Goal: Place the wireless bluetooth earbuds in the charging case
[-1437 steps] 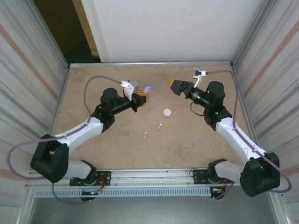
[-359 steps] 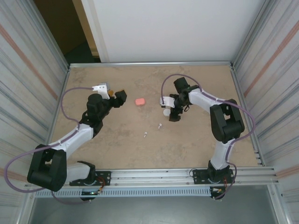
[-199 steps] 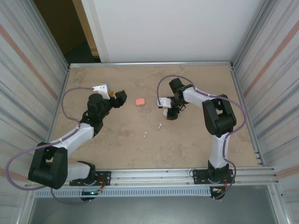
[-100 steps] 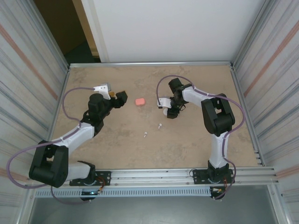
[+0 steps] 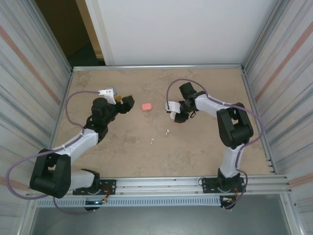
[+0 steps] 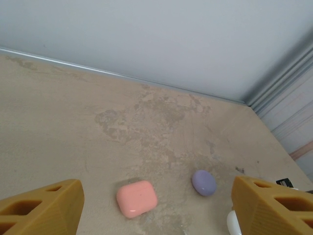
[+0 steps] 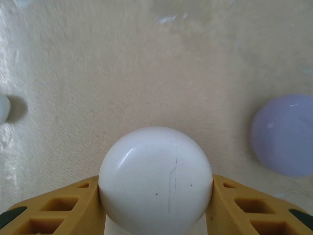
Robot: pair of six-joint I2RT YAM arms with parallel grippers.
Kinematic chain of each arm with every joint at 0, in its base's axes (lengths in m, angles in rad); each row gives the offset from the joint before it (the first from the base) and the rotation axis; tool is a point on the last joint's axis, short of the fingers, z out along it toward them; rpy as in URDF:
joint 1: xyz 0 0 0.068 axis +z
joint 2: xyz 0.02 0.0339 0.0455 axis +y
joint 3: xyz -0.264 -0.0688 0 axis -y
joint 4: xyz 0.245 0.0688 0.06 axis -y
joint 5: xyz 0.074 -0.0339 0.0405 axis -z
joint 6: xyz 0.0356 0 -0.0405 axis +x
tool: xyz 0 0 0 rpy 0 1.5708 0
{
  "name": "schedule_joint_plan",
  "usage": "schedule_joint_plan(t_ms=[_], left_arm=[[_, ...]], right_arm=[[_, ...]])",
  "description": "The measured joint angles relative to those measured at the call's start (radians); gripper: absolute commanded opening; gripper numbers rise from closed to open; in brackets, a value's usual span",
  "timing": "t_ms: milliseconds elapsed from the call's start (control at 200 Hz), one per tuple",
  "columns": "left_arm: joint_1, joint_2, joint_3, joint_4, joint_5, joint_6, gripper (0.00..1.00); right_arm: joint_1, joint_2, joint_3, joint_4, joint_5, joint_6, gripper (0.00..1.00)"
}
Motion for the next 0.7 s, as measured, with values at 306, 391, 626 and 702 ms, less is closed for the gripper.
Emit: schedule_joint_plan(t_ms=[306, 391, 626, 702], left_arm=[[0.000, -0.018, 0.073, -0.043, 0.168, 0.000, 0.79], [0.000, -0.030, 0.095, -0.068, 0.217, 0.000, 0.79], [0.000, -0.096, 0.133, -0.121, 0.335, -0.002, 0.80], [0.000, -0.103, 0.145, -0.129, 0.370, -0.005, 0.80]], right_arm=[[0.000, -0.218, -0.084, 0.100, -0.051, 0.062, 0.47], [-0.005, -0.264, -0.108, 0.129, -0.075, 0.090, 0.47], [-0.026, -0.337, -0.160, 0.217, -0.137, 0.167, 0.47], [-0.030, -0.353, -0.166, 0.236, -0.145, 0.187, 0.47]])
